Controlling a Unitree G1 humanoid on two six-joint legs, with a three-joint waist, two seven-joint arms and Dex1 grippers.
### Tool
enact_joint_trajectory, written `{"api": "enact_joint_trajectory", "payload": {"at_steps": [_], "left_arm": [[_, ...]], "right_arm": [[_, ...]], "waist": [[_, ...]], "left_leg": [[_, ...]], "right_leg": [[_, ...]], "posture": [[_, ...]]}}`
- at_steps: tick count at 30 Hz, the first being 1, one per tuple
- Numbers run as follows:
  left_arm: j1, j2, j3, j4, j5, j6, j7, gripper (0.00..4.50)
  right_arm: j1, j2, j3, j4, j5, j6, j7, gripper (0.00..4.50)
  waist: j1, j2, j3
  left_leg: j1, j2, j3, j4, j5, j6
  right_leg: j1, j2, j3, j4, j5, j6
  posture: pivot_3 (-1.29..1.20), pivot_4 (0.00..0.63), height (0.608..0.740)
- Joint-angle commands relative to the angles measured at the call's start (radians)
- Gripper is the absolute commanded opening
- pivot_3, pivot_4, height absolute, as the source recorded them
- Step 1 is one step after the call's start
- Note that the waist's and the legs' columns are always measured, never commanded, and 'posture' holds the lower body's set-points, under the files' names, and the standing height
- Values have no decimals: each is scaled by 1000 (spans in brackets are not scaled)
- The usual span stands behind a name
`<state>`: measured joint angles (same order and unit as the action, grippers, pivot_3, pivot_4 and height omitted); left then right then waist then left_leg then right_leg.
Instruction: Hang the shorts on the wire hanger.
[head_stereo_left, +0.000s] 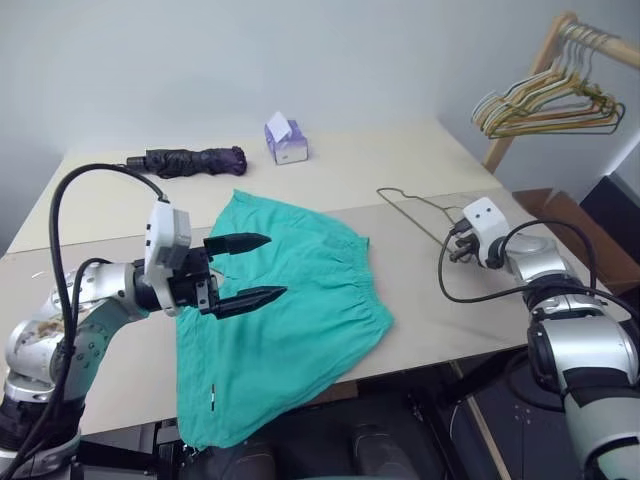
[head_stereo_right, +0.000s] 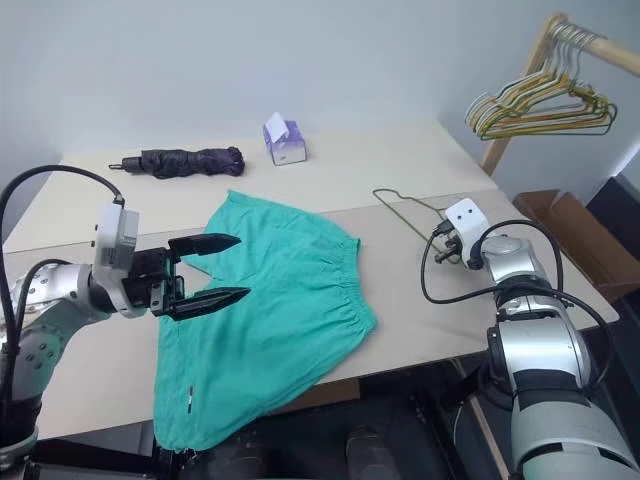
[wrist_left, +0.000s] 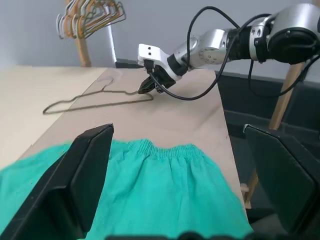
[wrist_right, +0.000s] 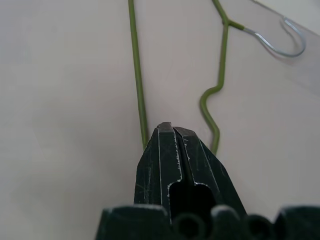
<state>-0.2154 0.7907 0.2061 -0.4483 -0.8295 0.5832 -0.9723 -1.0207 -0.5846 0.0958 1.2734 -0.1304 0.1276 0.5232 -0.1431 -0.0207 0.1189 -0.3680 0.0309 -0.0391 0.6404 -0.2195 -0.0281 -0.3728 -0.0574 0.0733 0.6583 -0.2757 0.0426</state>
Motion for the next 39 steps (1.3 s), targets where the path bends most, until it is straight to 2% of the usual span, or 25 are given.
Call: {"api": "enact_joint_trajectory", "payload": {"at_steps": [1,3,7,12,18,22,27,33,39], "left_arm": [[-3,0,37,-42,-31,25,48,4500],[-9,3,41,-42,-46,41,56,4500],[-21,9,21,-24,-37,39,40,4500],[-38,-5,-1,-18,-24,30,38,4500],[-49,-21,-24,0,6,-3,17,4500],[-57,-34,-34,26,31,-27,-3,4500],[-79,-46,-50,69,74,-71,-35,4500],[-115,-68,-74,119,116,-121,-64,4500],[-146,-85,-82,148,136,-144,-79,4500]], "right_arm": [[-37,-13,-17,-8,-10,39,-35,13],[-37,-19,-10,-9,-22,65,-49,13],[-32,-22,-11,-25,-20,101,-34,13],[-7,-29,-9,-73,-11,166,32,13],[113,-73,-4,-229,-10,266,92,13],[287,-110,-7,-477,15,373,170,13],[487,-170,-16,-824,60,547,254,13],[637,-240,-39,-1176,132,715,322,13],[834,-374,-86,-1535,262,790,464,13]], "waist": [[8,0,18],[15,0,34],[21,-7,58],[21,-10,66],[28,-10,66],[43,-14,62],[51,-17,38],[46,-18,17],[41,-16,2]], "left_leg": [[0,0,0,0,0,0],[-2,0,0,1,0,0],[-3,0,0,1,0,0],[-3,0,0,1,0,0],[-5,1,-1,1,0,0],[-9,1,-3,2,0,0],[-17,1,-4,3,0,0],[-17,1,-4,3,0,0],[-18,1,-3,4,0,-1]], "right_leg": [[0,0,0,0,0,0],[-2,0,0,0,0,0],[-2,0,-1,-1,1,0],[-2,-1,-1,-1,1,0],[-4,-1,-3,-2,1,0],[-6,-1,-5,-2,1,0],[-14,-1,-6,-1,1,0],[-14,0,-7,-1,1,0],[-15,0,-6,-1,0,4]], "posture": [[-34,181,740],[-46,204,740],[-67,212,740],[-76,203,740],[-97,158,740],[-107,127,740],[-123,92,740],[-148,52,740],[-161,28,740]]}}
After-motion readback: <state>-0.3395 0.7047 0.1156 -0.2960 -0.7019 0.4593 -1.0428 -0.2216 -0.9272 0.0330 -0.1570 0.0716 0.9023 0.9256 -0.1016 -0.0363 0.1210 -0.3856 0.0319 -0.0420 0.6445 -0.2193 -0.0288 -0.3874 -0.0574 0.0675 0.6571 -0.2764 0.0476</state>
